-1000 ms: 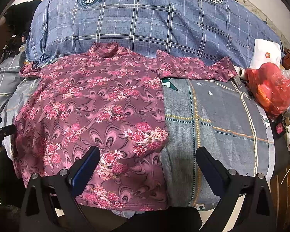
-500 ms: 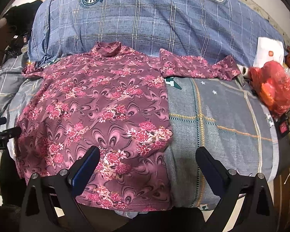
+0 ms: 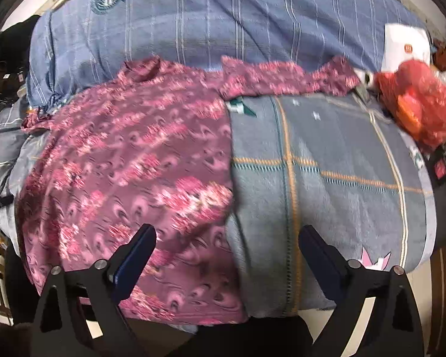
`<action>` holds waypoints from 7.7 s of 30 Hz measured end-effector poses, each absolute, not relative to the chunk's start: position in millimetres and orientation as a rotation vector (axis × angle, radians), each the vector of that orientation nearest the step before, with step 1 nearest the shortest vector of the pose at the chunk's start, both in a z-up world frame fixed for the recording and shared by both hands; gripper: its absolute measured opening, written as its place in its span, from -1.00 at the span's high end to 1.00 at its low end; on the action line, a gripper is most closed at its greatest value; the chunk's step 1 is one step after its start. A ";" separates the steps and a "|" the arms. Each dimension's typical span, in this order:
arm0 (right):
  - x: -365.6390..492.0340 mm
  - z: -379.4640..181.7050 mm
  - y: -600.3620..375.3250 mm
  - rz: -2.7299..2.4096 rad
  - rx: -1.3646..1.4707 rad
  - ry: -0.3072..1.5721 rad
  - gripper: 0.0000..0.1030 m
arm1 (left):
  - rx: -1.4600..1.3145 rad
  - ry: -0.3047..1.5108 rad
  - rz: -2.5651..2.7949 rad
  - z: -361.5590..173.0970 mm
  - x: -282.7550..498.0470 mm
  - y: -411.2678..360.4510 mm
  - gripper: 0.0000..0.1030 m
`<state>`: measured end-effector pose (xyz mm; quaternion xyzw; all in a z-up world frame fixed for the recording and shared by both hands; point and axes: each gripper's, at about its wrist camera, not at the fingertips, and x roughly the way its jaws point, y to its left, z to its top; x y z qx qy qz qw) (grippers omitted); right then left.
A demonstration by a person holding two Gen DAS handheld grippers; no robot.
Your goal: Fold small clothes
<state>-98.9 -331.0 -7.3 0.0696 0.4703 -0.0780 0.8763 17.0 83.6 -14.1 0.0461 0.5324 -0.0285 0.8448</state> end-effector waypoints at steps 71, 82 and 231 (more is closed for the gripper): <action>-103.2 -45.7 -334.8 0.020 0.224 1.051 0.96 | 0.144 1.257 -0.190 -58.2 36.8 21.3 -0.05; -101.3 -32.4 -382.9 -0.049 0.381 1.013 0.85 | 0.064 1.183 -0.243 -24.0 48.4 22.4 -0.18; 113.3 -84.9 -285.5 0.107 0.600 0.703 0.19 | -0.221 1.226 0.305 -67.2 287.1 226.5 0.65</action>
